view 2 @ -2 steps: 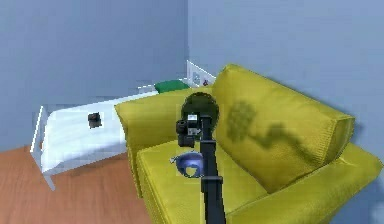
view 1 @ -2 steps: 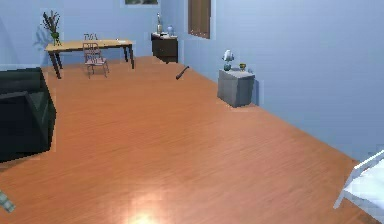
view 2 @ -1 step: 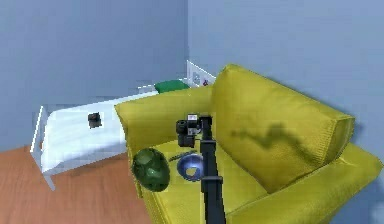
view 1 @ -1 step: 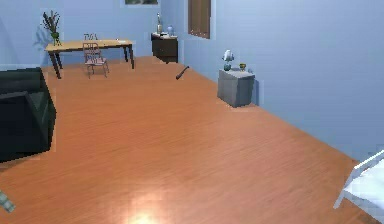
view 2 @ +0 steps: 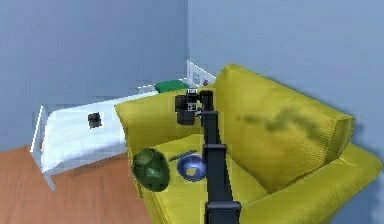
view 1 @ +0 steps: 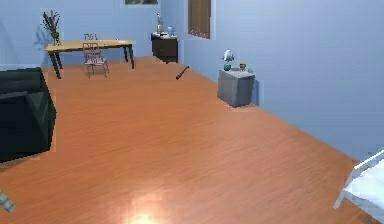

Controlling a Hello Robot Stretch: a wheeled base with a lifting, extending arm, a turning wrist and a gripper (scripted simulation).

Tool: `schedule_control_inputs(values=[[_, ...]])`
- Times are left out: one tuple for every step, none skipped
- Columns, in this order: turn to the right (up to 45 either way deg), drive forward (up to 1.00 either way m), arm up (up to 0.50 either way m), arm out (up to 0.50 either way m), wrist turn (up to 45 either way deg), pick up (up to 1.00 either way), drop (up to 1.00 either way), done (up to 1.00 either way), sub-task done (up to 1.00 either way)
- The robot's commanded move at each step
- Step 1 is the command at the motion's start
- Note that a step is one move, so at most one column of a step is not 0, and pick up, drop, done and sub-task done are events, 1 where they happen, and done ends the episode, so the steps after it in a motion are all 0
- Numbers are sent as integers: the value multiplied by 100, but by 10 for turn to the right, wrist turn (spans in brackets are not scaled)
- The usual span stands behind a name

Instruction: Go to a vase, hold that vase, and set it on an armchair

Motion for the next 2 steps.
schedule_control_inputs(values=[[0,0,0,-8,0,0,0,0,0],[0,0,0,0,0,0,0,100,0]])
